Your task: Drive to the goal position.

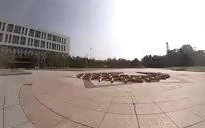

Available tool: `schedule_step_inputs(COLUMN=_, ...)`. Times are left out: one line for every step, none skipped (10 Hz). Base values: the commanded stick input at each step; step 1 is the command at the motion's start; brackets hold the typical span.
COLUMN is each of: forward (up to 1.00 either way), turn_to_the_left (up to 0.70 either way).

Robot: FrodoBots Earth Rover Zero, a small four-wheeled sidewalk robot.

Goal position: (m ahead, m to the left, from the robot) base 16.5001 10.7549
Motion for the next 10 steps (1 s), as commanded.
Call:
schedule_step_inputs(forward=0.05, turn_to_the_left=0.00)
schedule_step_inputs(forward=0.05, turn_to_the_left=0.00)
schedule_step_inputs(forward=0.05, turn_to_the_left=0.00)
schedule_step_inputs(forward=0.04, turn_to_the_left=0.00)
schedule_step_inputs(forward=0.05, turn_to_the_left=0.00)
schedule_step_inputs(forward=0.05, turn_to_the_left=0.00)
schedule_step_inputs(forward=0.05, turn_to_the_left=0.00)
schedule_step_inputs(forward=0.05, turn_to_the_left=0.00)
schedule_step_inputs(forward=0.05, turn_to_the_left=0.00)
schedule_step_inputs(forward=0.05, turn_to_the_left=0.00)
